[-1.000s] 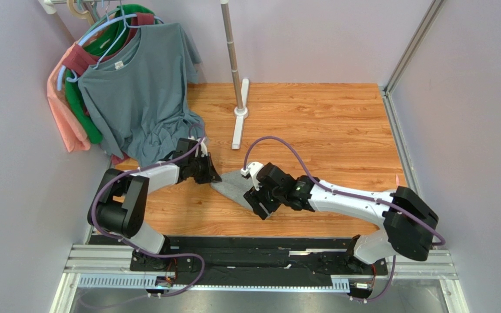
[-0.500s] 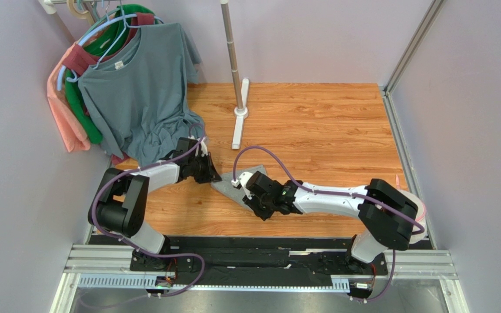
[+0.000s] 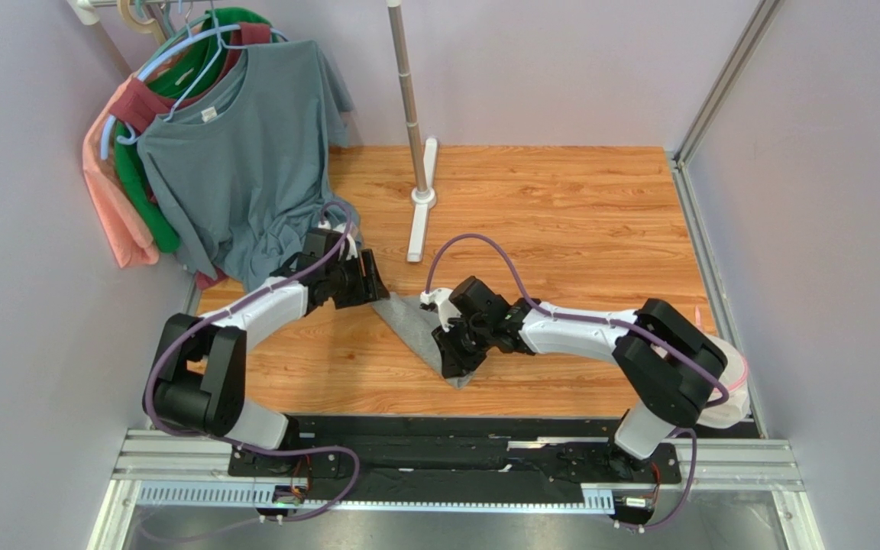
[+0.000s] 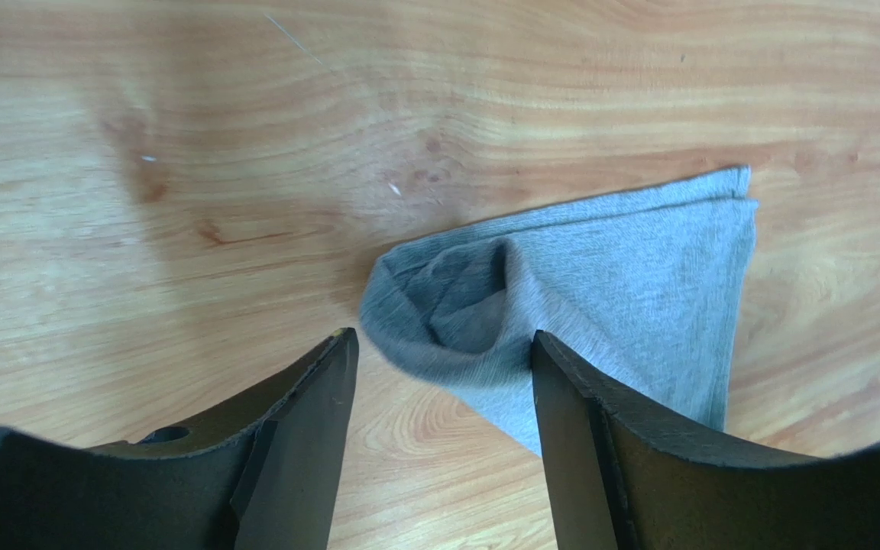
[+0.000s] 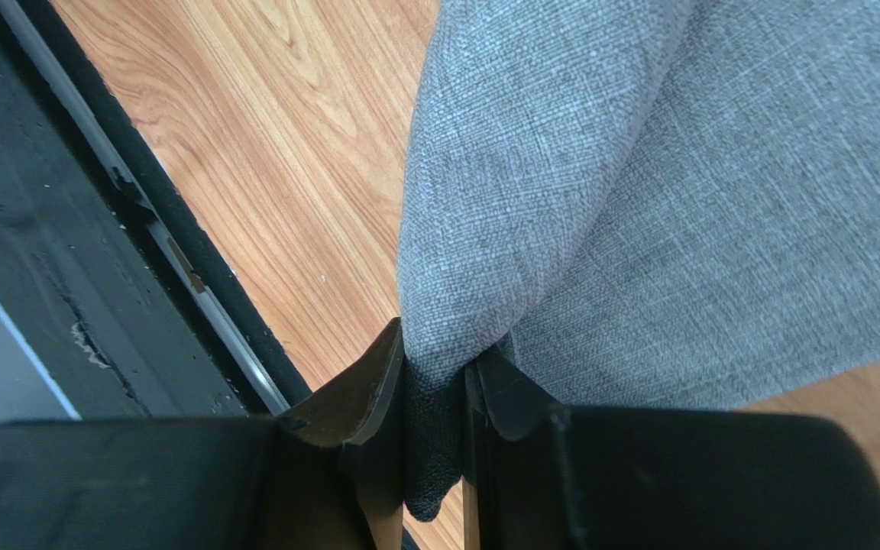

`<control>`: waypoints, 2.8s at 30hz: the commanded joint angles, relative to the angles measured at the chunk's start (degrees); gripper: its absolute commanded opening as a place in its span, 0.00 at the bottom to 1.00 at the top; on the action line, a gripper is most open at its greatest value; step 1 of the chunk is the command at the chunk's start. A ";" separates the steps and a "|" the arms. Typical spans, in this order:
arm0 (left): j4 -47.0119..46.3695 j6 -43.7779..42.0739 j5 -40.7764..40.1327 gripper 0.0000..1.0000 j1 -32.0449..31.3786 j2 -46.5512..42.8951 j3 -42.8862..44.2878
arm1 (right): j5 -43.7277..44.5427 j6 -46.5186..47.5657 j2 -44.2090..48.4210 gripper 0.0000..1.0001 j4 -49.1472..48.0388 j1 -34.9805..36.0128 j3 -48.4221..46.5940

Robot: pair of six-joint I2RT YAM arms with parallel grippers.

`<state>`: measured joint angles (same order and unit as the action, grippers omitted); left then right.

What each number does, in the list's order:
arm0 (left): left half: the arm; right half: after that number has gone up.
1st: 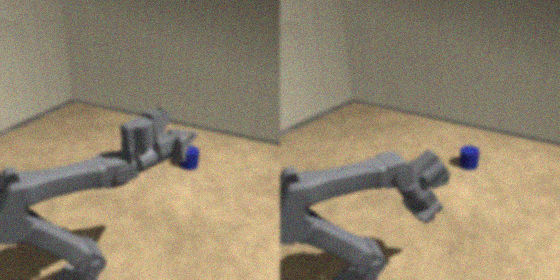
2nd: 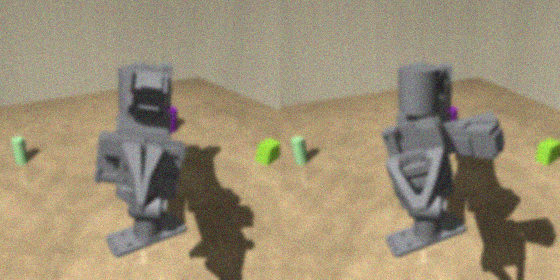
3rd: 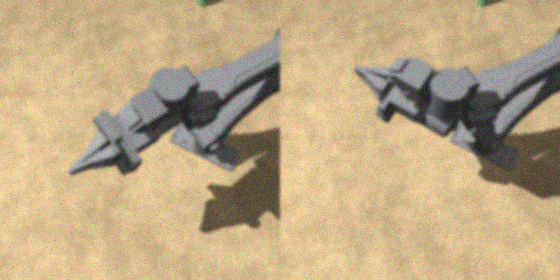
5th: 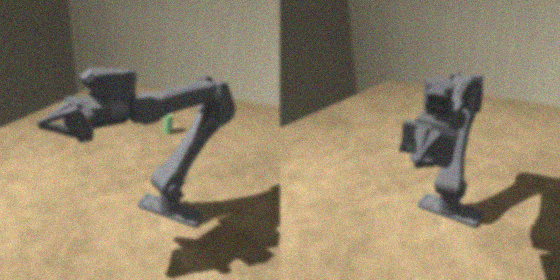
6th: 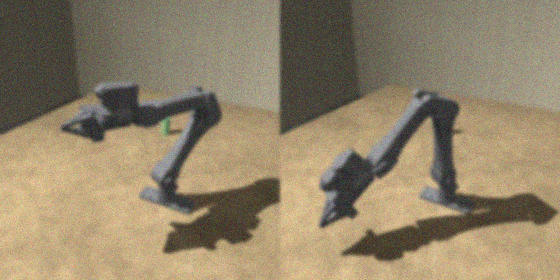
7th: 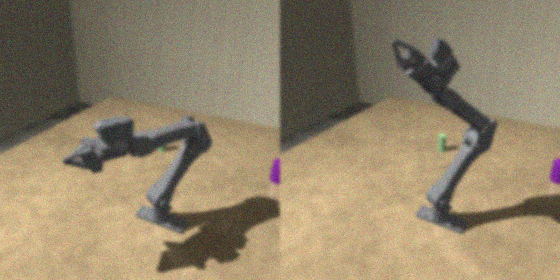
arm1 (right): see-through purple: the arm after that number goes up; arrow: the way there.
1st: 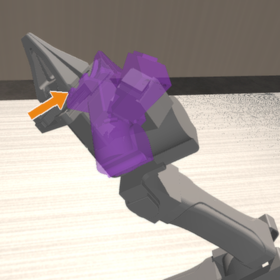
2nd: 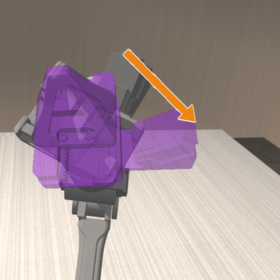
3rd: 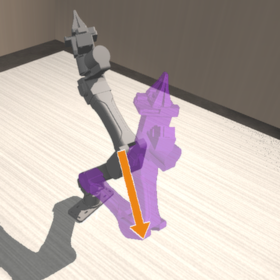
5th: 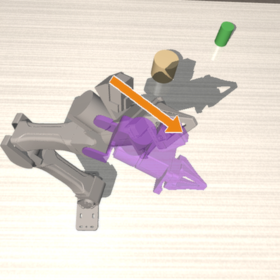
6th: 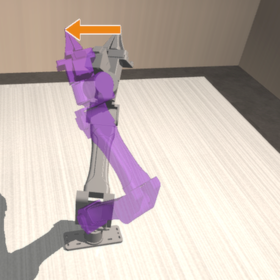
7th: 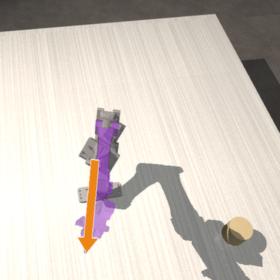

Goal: Fold the napkin, place the utensils inside, and roll it up
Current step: Roll the napkin with the utensil

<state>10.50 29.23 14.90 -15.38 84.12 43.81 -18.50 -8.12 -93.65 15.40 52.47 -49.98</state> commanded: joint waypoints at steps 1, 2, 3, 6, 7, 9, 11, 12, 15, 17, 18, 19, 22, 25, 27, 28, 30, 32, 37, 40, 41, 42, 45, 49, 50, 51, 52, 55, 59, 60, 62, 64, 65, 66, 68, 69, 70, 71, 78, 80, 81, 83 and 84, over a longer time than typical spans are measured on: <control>2.77 0.47 -6.28 0.67 0.26 -3.78 1.46 | -3.29 -1.37 -5.23 0.12 1.30 -1.66 2.60; 1.99 0.91 -6.54 0.67 0.26 -5.00 0.93 | -3.73 -1.55 -6.19 0.12 1.13 -1.75 2.78; 1.28 1.09 -6.28 0.67 0.26 -5.62 0.32 | -4.43 -1.72 -6.46 0.12 1.04 -2.02 2.87; -4.86 2.49 -3.31 0.69 0.26 -8.09 -3.72 | -6.01 -2.34 -7.51 0.11 -0.28 -2.81 3.66; -6.53 2.76 -2.25 0.70 0.26 -8.53 -5.47 | -6.28 -2.43 -7.78 0.11 -0.80 -2.98 3.83; -10.05 3.28 0.21 0.71 0.26 -8.88 -6.72 | -6.98 -2.69 -8.57 0.11 -0.98 -3.51 3.83; -12.94 3.55 1.53 0.71 0.26 -8.19 -7.77 | -7.42 -2.69 -9.10 0.11 -1.42 -3.86 3.83; -13.75 3.72 2.93 0.71 0.26 -7.74 -7.78 | -7.95 -2.78 -9.27 0.11 -1.68 -4.13 3.83; -15.68 4.16 4.78 0.71 0.26 -5.37 -7.43 | -8.74 -2.87 -10.15 0.10 -2.04 -4.57 3.83; -17.44 4.43 5.40 0.71 0.26 -3.61 -7.34 | -9.36 -2.87 -10.68 0.10 -2.30 -4.92 3.92; -18.05 4.52 5.84 0.71 0.26 -3.17 -7.42 | -9.71 -2.87 -10.77 0.10 -2.48 -5.18 4.10; -18.93 4.69 5.93 0.71 0.26 -2.13 -7.34 | -10.06 -2.87 -11.20 0.10 -2.83 -5.36 4.18; -19.64 4.87 5.76 0.70 0.26 -0.10 -7.07 | -10.85 -3.04 -11.73 0.10 -3.53 -6.15 4.62; -20.87 5.13 6.02 0.68 0.26 1.57 -6.90 | -11.64 -2.95 -12.35 0.09 -3.97 -6.85 4.97; -21.57 5.39 6.46 0.66 0.26 2.45 -6.81 | -11.82 -2.95 -12.53 0.09 -4.23 -7.11 5.15; -22.10 5.57 6.64 0.65 0.26 3.24 -6.64 | -11.91 -2.95 -12.61 0.09 -4.15 -7.20 5.24; -22.72 5.66 7.16 0.62 0.26 3.86 -6.46 | -12.17 -2.87 -12.88 0.09 -4.06 -7.29 5.24; -23.51 5.92 7.78 0.59 0.26 4.83 -6.46 | -12.00 -2.87 -12.97 0.11 -4.06 -7.29 5.06; -25.17 6.36 8.83 0.41 0.26 6.67 -5.93 | -11.21 -3.13 -11.39 0.27 -1.96 -7.29 4.19; -26.06 6.71 9.62 0.28 0.26 7.73 -5.67 | -9.10 -2.78 -9.19 0.45 1.55 -7.29 2.43; -26.15 6.71 9.97 0.20 0.26 7.82 -5.41 | -7.79 -2.52 -8.58 0.47 2.78 -7.29 1.82; -26.15 6.63 10.24 0.17 0.26 8.34 -5.32 | -6.99 -2.25 -7.79 0.49 5.41 -7.29 0.33; -25.71 6.54 10.77 0.09 0.26 8.70 -4.79 | -3.57 -1.55 -3.83 0.54 10.15 -7.29 -2.74; -25.27 6.54 11.47 0.04 0.26 8.87 -4.26 | 0.91 -0.24 0.65 0.58 16.84 -7.29 -8.53; -25.35 6.62 11.99 0.04 0.26 8.96 -4.26 | 2.84 0.03 1.53 0.58 17.73 -7.29 -9.69; -25.70 6.71 12.17 0.04 0.26 9.13 -4.26 | 3.64 0.21 1.88 0.58 19.39 -7.20 -10.83; -25.71 6.63 12.35 0.04 0.26 9.05 -4.26 | 4.43 0.56 2.15 0.59 19.93 -7.20 -13.19; -25.18 6.45 12.44 0.03 0.26 8.96 -4.00 | 9.17 0.74 2.94 0.59 20.02 -5.80 -16.54; -25.09 6.45 12.61 0.03 0.26 9.05 -4.00 | 18.38 1.61 2.51 0.59 16.08 -0.81 -19.44; -24.92 6.45 12.61 0.03 0.17 9.13 -3.91 | 20.68 1.53 1.20 0.59 14.85 0.00 -20.07; -24.83 6.45 12.70 0.03 0.17 9.31 -3.65 | 24.11 1.88 -0.56 0.59 14.05 2.45 -22.60; -24.48 6.36 12.70 0.03 0.26 9.40 -3.38 | 26.05 2.49 -3.73 0.59 13.43 3.86 -24.46; -24.30 6.28 12.70 0.03 0.17 9.49 -3.30 | 27.19 3.10 -4.87 0.59 13.08 5.18 -25.25; -24.21 6.19 12.70 0.03 0.26 9.49 -3.29 | 27.73 4.07 -5.75 0.59 12.90 5.80 -26.56; -24.04 6.10 12.70 0.02 0.26 9.57 -2.95 | 28.78 4.69 -8.56 0.59 12.20 6.68 -27.54; -23.78 5.92 12.62 0.02 0.17 9.57 -2.86 | 28.79 5.21 -9.35 0.59 11.94 6.77 -28.15; -23.60 5.92 12.61 0.02 0.26 9.66 -2.77 | 28.96 5.48 -10.84 0.59 11.59 6.86 -28.33; -23.42 5.84 12.53 0.02 0.26 9.66 -2.68 | 29.48 5.66 -11.55 0.59 10.98 7.12 -28.42; -23.16 5.92 12.61 0.02 0.26 10.10 -2.24 | 30.02 6.01 -16.30 0.58 9.48 7.03 -28.51; -23.16 5.84 12.61 0.02 0.26 10.19 -2.15 | 29.40 5.57 -16.92 0.58 9.13 7.12 -28.07; -23.07 5.83 12.61 0.02 0.26 10.19 -2.15 | 29.23 5.40 -17.53 0.57 8.95 7.04 -27.90; -22.90 5.83 12.61 0.02 0.26 10.02 -1.98 | 28.79 4.87 -18.15 0.56 8.42 6.86 -27.28; -22.89 5.83 12.61 0.02 0.26 9.93 -1.98 | 28.61 4.61 -19.02 0.56 8.42 6.95 -27.11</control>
<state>-11.70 35.88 27.11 -15.33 94.00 39.92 10.41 -3.07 -110.43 27.24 59.55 -76.58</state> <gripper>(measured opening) 0.090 0.568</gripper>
